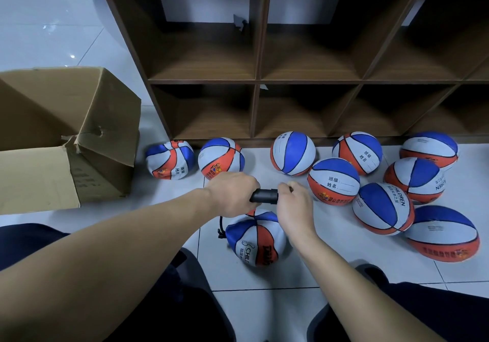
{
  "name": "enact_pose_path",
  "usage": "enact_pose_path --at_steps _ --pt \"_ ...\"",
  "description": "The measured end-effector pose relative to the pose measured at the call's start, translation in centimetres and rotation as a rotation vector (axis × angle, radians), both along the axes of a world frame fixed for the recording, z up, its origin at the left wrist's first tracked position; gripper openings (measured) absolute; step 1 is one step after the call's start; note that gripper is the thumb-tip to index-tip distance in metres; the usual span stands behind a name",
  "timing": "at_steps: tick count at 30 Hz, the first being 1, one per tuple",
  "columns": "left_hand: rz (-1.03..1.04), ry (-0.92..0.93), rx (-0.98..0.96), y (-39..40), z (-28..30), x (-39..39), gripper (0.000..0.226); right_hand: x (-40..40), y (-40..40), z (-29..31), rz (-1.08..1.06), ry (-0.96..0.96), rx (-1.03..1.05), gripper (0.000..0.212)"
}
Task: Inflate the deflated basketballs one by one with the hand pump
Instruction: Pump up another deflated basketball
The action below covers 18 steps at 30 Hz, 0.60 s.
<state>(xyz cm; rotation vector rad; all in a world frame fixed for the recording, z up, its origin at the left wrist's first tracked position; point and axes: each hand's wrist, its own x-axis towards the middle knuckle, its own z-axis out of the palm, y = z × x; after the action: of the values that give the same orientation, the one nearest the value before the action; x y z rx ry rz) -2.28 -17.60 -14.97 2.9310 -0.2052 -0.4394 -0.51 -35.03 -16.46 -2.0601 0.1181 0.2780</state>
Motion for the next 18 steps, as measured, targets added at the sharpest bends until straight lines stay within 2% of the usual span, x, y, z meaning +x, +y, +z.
enact_pose_path --at_steps 9,18 --pt "0.018 -0.013 -0.026 0.7 -0.4 0.1 0.032 1.3 -0.9 0.3 0.057 0.005 0.000 0.030" --pt "0.063 0.076 -0.003 4.5 -0.6 -0.4 0.027 3.6 -5.1 0.1 -0.068 -0.038 0.012 0.038"
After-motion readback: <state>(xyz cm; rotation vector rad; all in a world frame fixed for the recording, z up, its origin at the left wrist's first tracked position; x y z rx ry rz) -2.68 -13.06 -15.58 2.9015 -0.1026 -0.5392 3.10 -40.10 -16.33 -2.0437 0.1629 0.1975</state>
